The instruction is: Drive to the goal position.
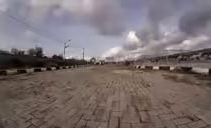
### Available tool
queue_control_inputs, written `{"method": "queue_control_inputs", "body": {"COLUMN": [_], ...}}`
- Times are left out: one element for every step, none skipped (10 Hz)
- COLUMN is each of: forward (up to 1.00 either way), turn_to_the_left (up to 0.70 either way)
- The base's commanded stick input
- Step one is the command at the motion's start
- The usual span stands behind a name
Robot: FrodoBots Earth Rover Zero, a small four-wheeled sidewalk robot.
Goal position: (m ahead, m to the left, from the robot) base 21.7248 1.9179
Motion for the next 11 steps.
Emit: {"method": "queue_control_inputs", "body": {"forward": [1.00, 1.00, 1.00, 1.00, 1.00, 1.00, 1.00, 1.00, 1.00, 1.00, 1.00], "turn_to_the_left": [0.00, 0.00, 0.00, 0.00, 0.00, 0.00, 0.00, 0.00, 0.00, 0.00, 0.00]}}
